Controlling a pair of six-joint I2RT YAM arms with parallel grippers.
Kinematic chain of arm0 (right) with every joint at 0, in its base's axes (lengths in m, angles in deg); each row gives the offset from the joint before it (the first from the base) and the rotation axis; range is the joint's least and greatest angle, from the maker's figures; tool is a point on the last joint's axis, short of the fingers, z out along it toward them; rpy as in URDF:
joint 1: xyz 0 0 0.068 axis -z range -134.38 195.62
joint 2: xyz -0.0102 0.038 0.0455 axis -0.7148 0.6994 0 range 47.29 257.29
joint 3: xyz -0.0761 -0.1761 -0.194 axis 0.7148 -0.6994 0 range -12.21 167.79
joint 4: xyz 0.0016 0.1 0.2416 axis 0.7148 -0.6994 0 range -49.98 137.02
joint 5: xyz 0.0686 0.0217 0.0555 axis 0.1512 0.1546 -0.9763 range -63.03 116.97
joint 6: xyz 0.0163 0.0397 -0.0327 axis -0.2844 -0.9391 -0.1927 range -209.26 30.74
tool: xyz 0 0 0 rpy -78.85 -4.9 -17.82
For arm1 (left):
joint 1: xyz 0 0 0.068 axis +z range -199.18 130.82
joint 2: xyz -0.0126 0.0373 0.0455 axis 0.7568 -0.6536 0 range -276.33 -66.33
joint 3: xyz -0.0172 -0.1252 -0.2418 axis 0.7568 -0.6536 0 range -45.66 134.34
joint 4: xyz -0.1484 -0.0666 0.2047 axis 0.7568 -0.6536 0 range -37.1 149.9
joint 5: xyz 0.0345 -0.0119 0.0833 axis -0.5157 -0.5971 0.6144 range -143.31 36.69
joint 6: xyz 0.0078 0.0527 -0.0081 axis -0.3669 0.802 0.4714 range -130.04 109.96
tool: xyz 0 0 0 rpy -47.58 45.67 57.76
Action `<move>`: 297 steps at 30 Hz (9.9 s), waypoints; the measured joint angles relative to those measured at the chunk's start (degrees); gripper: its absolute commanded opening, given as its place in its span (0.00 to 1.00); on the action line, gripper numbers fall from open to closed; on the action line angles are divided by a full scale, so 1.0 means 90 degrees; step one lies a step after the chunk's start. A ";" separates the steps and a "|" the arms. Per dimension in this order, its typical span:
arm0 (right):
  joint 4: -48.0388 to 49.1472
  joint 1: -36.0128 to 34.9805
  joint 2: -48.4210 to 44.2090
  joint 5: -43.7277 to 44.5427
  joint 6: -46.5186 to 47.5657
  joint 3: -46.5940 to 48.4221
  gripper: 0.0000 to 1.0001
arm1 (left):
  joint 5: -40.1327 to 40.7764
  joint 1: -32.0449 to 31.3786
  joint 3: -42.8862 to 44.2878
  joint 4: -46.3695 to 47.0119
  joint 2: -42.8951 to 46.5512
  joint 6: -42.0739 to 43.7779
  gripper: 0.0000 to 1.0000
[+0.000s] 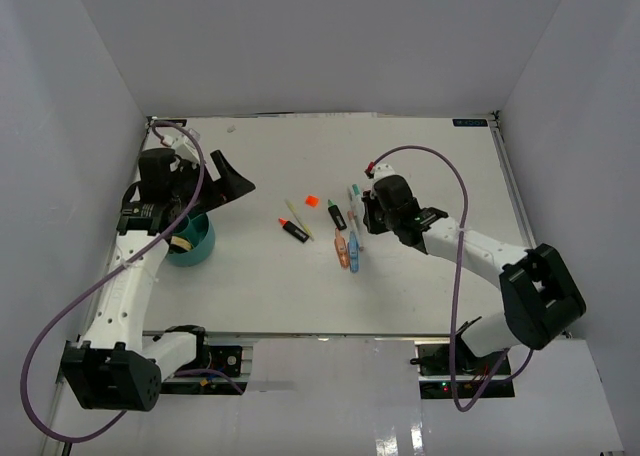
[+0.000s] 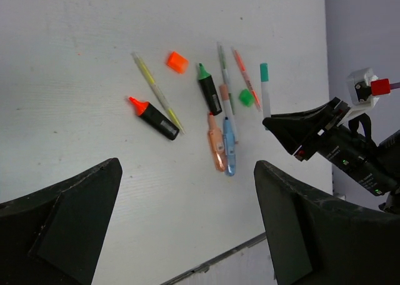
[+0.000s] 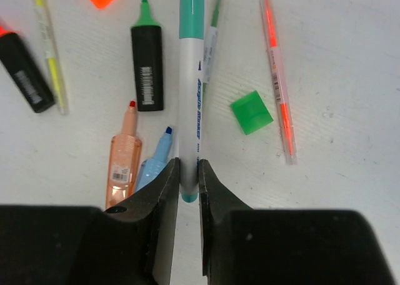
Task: Sort the stationery into containers
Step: Pick up the pen from the center of the board, then place the pen in the storage box, then pick up the pen from the center of the board, then place the pen in the storage box.
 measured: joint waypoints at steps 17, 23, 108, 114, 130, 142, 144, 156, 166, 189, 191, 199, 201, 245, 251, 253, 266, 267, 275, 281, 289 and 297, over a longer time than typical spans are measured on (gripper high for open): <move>0.1693 -0.0525 -0.1768 -0.2033 0.0607 -0.0597 0.13 | 0.0389 -0.2686 0.1044 0.0369 -0.1294 -0.1294 0.96; 0.1957 -0.0539 -0.1812 -0.2365 0.0607 -0.0675 0.13 | 0.0967 -0.3145 0.1226 0.0544 -0.1700 -0.1647 0.84; 0.2436 -0.0619 -0.3041 -0.2285 0.1039 -0.2123 0.90 | 0.6696 0.1610 -0.2380 0.2977 0.0287 -0.1112 0.30; 0.2436 -0.0619 -0.3041 -0.2280 0.1054 -0.2123 0.90 | 0.6632 0.1634 -0.2572 0.2953 0.0267 -0.1280 0.54; 0.1404 -0.0573 -0.2310 -0.0986 0.0544 -0.1491 0.99 | 0.5646 0.1642 -0.1617 0.1314 0.0855 -0.0957 0.98; 0.0347 -0.0444 -0.0695 -0.0194 0.0027 -0.0651 0.63 | 0.2788 0.1224 -0.0527 0.0393 0.0447 0.0389 0.98; 0.0257 -0.0442 -0.0415 -0.0163 -0.0036 -0.0534 0.55 | 0.2543 0.1032 -0.0442 0.0355 0.0376 0.0503 0.98; 0.0087 -0.0440 0.0707 0.0044 -0.0257 -0.0282 0.38 | 0.2157 0.0338 -0.0423 0.0238 0.0350 0.0828 0.98; 0.0092 -0.0440 0.1090 0.0121 -0.0236 -0.0066 0.29 | 0.1911 0.0107 -0.0423 0.0228 0.0350 0.0869 0.98; 0.0520 -0.0488 -0.1239 -0.0656 0.0102 -0.0546 0.09 | 0.0143 -0.1535 0.0549 0.0216 -0.0605 -0.0743 0.98; 0.0648 -0.0503 -0.1486 -0.0908 0.0165 -0.0590 0.10 | 0.0204 -0.1994 0.0743 0.0272 -0.0857 -0.0967 0.98; 0.1353 -0.0532 -0.2125 -0.1734 0.0461 -0.0850 0.10 | 0.0775 -0.3240 0.1457 0.0483 -0.1914 -0.1639 0.98; 0.1464 -0.0532 -0.2181 -0.1860 0.0493 -0.0908 0.10 | 0.0954 -0.3412 0.1581 0.0508 -0.2079 -0.1761 0.93; 0.1957 -0.0534 -0.2572 -0.2028 0.0767 -0.1345 0.90 | 0.5629 -0.1630 -0.0032 0.0282 0.0724 -0.1736 0.00; 0.1880 -0.0534 -0.2645 -0.2028 0.0874 -0.1511 0.90 | 0.6863 -0.0384 -0.0629 0.0323 0.1634 -0.1324 0.00; 0.1880 -0.0534 -0.2669 -0.2030 0.0913 -0.1523 0.90 | 0.7082 -0.0092 -0.0814 0.0469 0.1736 -0.1171 0.00; 0.1875 -0.0534 -0.2963 -0.2013 0.1039 -0.1717 0.90 | 0.7096 0.1360 -0.1870 0.2127 0.1273 -0.0850 0.00; 0.1877 -0.0534 -0.2968 -0.2001 0.1049 -0.1717 0.90 | 0.7050 0.1379 -0.1914 0.2195 0.1178 -0.0862 0.00; 0.1882 -0.0534 -0.2968 -0.1933 0.1083 -0.1761 0.90 | 0.6649 0.1528 -0.2140 0.2669 0.0605 -0.1129 0.13; 0.1870 -0.0529 -0.2965 -0.1906 0.1086 -0.1797 0.90 | 0.6438 0.1647 -0.2424 0.2771 0.0398 -0.1326 0.27; 0.1868 -0.0525 -0.2960 -0.1877 0.1090 -0.1800 0.90 | 0.6234 0.1717 -0.2506 0.2688 0.0367 -0.1554 0.87; 0.1739 -0.0522 -0.2907 -0.1535 0.1066 -0.1790 0.90 | 0.5824 0.1719 -0.2125 0.1712 0.0546 -0.1503 0.98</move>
